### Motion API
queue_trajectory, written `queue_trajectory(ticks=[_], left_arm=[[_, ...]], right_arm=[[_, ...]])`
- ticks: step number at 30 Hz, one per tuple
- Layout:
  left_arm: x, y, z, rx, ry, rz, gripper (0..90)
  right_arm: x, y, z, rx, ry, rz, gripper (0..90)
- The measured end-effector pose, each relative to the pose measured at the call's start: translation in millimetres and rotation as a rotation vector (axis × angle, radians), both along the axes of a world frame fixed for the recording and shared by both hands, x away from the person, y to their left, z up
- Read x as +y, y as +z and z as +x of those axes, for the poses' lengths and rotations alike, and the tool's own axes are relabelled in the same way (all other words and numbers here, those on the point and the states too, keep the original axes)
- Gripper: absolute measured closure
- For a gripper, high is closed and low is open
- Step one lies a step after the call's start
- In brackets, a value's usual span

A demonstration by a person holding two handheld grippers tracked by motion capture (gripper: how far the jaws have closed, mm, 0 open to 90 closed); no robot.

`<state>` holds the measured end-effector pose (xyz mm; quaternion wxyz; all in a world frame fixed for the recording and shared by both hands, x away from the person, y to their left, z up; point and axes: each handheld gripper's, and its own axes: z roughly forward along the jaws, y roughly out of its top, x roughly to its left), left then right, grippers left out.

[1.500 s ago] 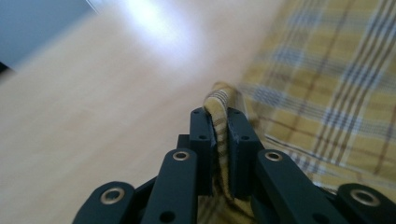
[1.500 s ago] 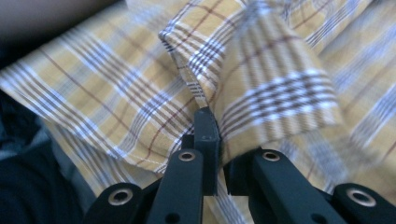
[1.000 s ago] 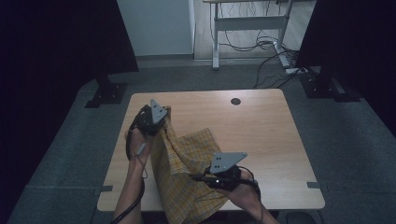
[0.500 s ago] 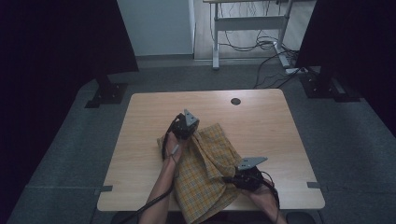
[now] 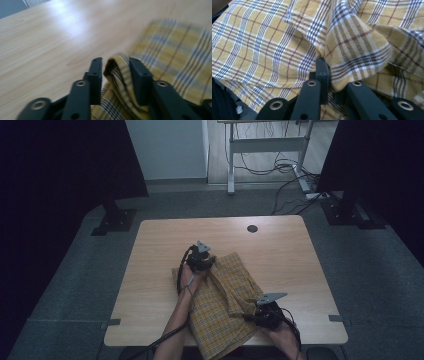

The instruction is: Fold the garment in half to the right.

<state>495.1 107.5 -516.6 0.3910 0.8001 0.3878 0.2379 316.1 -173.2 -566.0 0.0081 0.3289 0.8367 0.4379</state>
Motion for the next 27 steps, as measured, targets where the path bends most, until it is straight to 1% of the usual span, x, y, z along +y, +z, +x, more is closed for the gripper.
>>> queue_trajectory(ticks=[1,2,4,5,6,7,8,10,12,14,16,17,19,20,21,22,24,25,26,27], left_arm=[[4.9,4.7,0.0,-0.003,0.009,-0.033,60.2],[9.7,10.0,-0.5,-0.007,0.016,-0.048,57.5],[19.6,21.4,-3.7,-0.038,0.048,-0.051,56.1],[26.2,26.9,-5.3,-0.045,0.06,-0.078,55.0],[32.8,31.9,-7.2,-0.047,0.07,-0.116,53.9],[38.6,36.2,-9.7,-0.045,0.068,-0.143,52.7],[43.0,39.5,-13.4,-0.044,0.06,-0.158,52.1],[48.2,43.3,-23.7,-0.04,0.024,-0.167,50.4],[50.3,43.1,-35.9,-0.014,-0.028,-0.172,47.5],[49.7,40.3,-50.6,0.003,-0.073,-0.143,45.5],[46.9,35.1,-65.5,0.041,-0.121,-0.121,42.4],[44.7,31.8,-73.8,0.053,-0.142,-0.106,41.5],[39.4,24.2,-89.0,0.091,-0.183,-0.067,39.8],[36.6,20.0,-96.6,0.1,-0.199,-0.047,38.6],[34.2,16.3,-104.0,0.107,-0.211,-0.026,38.1],[32.0,12.8,-111.0,0.118,-0.227,-0.013,38.0],[28.6,6.0,-123.6,0.124,-0.251,-0.011,36.9],[26.4,1.5,-128.7,0.138,-0.264,-0.009,35.9],[23.9,-3.9,-133.3,0.15,-0.272,0.011,33.8],[21.6,-9.7,-137.5,0.141,-0.259,0.046,32.8]], right_arm=[[0.1,0.0,-0.5,-0.001,-0.003,0.0,85.1],[0.4,0.0,-0.9,-0.005,-0.004,-0.002,85.2],[1.0,0.1,-1.7,-0.012,-0.007,-0.007,85.2],[1.1,0.1,-2.1,-0.015,-0.008,-0.009,85.1],[1.3,0.2,-2.4,-0.018,-0.009,-0.01,85.1],[1.6,0.4,-2.9,-0.019,-0.01,-0.012,85.1],[1.8,0.5,-3.5,-0.023,-0.011,-0.016,85.1],[2.6,1.0,-5.3,-0.032,-0.014,-0.025,85.1],[3.7,1.5,-7.3,-0.049,-0.015,-0.038,84.9],[4.8,1.8,-8.7,-0.062,-0.017,-0.048,84.7],[5.5,2.0,-9.6,-0.072,-0.017,-0.055,84.5],[5.7,2.0,-10.0,-0.076,-0.017,-0.056,84.5],[5.8,1.8,-10.5,-0.079,-0.019,-0.057,84.5],[5.8,1.7,-10.8,-0.081,-0.019,-0.057,84.4],[5.7,1.5,-11.0,-0.084,-0.019,-0.057,84.4],[5.7,1.5,-11.1,-0.085,-0.02,-0.057,84.4],[5.7,1.2,-11.3,-0.089,-0.02,-0.056,84.4],[5.7,1.1,-11.4,-0.09,-0.019,-0.055,84.4],[5.6,1.0,-11.5,-0.091,-0.02,-0.055,84.3],[5.6,1.0,-11.7,-0.093,-0.019,-0.055,84.3]])
